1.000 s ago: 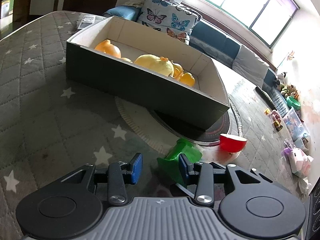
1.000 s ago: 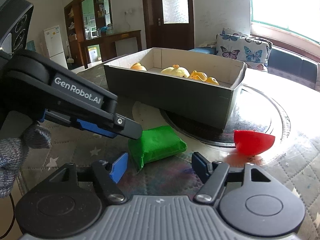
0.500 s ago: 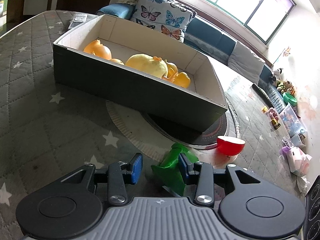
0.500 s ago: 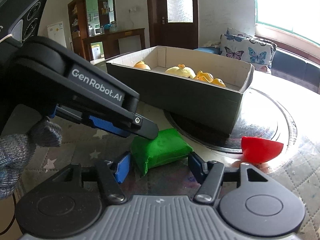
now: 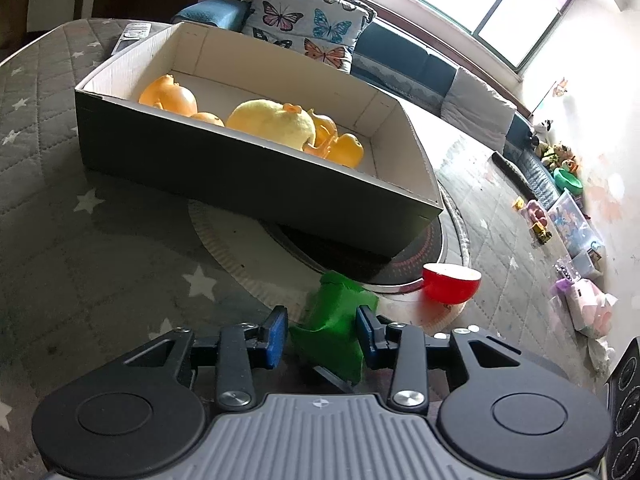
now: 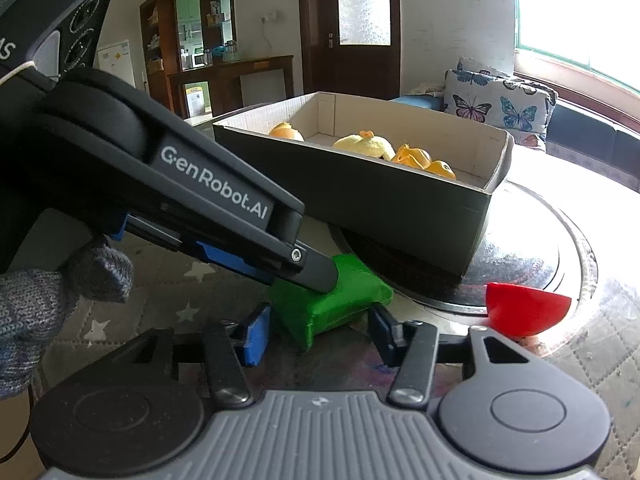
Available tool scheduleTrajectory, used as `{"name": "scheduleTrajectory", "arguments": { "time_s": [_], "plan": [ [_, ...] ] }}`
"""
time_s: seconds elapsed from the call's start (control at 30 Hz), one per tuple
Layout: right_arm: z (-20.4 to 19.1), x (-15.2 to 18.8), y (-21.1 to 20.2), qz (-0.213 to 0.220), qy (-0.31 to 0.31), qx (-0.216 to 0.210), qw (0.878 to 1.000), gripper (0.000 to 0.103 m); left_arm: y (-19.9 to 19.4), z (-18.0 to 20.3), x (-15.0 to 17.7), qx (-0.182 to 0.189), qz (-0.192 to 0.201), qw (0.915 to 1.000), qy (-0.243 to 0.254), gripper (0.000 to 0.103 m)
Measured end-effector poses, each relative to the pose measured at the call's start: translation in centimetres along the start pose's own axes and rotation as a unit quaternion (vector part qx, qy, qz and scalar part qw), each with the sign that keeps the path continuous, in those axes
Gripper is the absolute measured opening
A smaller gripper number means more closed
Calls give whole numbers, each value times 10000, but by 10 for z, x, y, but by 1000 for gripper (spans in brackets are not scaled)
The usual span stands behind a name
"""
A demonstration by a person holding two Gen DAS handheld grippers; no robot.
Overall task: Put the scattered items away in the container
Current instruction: 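Close the left tool on the green soft block and lift it, then carry the green block over the box and open the left tool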
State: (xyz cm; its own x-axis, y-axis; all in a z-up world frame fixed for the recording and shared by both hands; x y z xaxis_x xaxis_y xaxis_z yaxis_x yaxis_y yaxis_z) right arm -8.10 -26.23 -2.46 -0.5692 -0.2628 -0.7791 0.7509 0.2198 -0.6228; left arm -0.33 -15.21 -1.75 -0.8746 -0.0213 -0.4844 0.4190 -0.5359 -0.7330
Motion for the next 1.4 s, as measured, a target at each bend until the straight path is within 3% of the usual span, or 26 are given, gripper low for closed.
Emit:
{"name": "scheduleTrajectory", "arguments": {
  "time_s": [0.5,0.87,1.1,1.4],
  "plan": [
    [-1,-9,-21,294,-10,92,9995,43,-25,16,0,289,228,9992,128,28],
    [22,-52,-37,818,-236,480,9952,43,-43,51,-40,583,739,9948,380,28],
    [52,-80,-20,845,-237,747,9933,43,-20,66,-77,693,832,9931,462,28],
    [79,-85,7,575,-111,809,9950,43,16,61,-97,781,628,9947,239,27]
  ]
}}
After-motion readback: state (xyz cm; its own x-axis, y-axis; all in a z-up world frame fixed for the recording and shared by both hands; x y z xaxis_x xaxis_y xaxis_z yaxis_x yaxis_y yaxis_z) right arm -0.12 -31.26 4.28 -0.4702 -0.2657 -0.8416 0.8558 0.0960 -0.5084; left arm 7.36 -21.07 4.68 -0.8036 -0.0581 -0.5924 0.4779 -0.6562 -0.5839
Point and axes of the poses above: each gripper's, at about its wrist camera, not at the fingertips, and y roughly the way its jaws point, z to its right, x to its underside, the point moved 6 cm from there along y, roughly the way its jaws point, and after that the axes turned 9 degrees about -y, right-handed, at the moved point
